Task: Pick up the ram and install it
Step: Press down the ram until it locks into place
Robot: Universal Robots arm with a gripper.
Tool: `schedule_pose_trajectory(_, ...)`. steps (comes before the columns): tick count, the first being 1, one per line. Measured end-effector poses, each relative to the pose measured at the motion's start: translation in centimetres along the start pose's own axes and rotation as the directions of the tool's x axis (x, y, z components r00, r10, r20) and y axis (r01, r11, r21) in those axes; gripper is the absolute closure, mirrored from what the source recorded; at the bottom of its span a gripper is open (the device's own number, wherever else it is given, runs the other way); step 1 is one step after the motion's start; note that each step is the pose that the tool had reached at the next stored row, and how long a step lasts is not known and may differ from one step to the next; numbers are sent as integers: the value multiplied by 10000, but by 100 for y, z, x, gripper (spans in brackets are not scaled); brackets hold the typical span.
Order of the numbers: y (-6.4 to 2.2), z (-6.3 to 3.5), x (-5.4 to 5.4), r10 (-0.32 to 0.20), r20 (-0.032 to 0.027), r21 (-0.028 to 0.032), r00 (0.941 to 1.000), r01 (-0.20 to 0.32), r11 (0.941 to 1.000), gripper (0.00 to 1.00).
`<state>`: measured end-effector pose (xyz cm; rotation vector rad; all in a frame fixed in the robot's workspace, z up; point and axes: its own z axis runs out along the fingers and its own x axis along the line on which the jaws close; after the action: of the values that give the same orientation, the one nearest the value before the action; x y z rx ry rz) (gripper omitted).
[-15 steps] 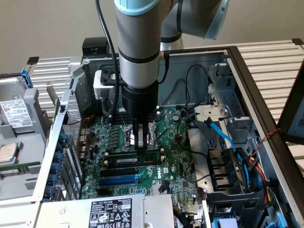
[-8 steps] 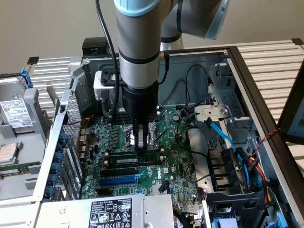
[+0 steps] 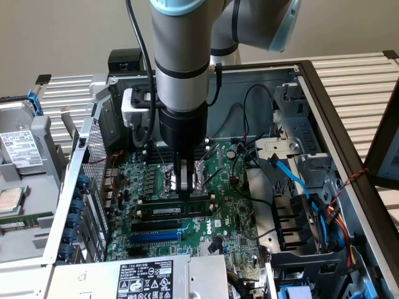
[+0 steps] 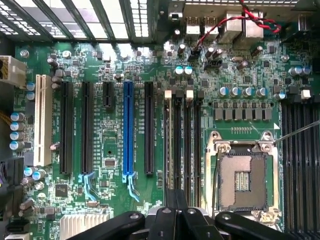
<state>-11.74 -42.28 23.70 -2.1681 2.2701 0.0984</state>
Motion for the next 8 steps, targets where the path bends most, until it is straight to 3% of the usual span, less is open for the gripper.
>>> schedule_pose_trajectory(8, 226, 8, 10, 0, -1, 6, 10000, 0, 10000, 89)
